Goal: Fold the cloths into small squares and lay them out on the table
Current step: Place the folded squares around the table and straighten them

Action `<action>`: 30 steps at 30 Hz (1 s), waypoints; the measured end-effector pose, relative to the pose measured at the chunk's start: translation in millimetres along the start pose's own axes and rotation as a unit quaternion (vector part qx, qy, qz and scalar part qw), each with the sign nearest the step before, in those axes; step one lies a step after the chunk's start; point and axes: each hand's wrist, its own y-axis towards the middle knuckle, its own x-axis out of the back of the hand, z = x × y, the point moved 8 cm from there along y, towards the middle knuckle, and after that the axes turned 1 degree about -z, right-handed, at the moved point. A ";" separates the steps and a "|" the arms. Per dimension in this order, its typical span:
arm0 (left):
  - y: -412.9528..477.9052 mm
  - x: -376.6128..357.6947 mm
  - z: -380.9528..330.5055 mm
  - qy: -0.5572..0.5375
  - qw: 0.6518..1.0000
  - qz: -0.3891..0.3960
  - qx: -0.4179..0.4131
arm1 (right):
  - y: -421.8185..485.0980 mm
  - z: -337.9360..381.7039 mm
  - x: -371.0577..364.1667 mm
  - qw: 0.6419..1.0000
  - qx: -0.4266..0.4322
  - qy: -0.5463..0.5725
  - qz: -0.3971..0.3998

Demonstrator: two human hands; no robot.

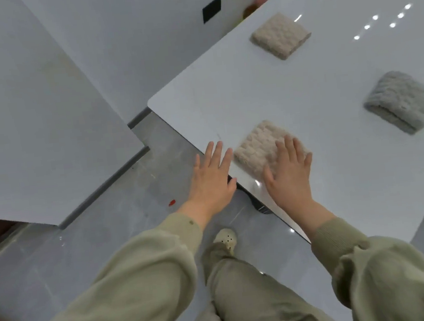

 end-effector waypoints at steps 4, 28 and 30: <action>41.6 10.9 -3.4 -0.033 0.997 0.013 -0.068 | 17.2 -11.6 -7.4 0.996 -0.052 0.062 -0.022; 139.0 -7.1 -34.1 -0.472 0.861 0.145 -0.121 | -4.9 -45.8 -22.6 0.779 -0.425 0.411 -0.207; 137.1 -8.6 -38.4 -0.480 0.855 0.147 -0.131 | -2.6 -43.9 -21.9 0.780 -0.429 0.406 -0.205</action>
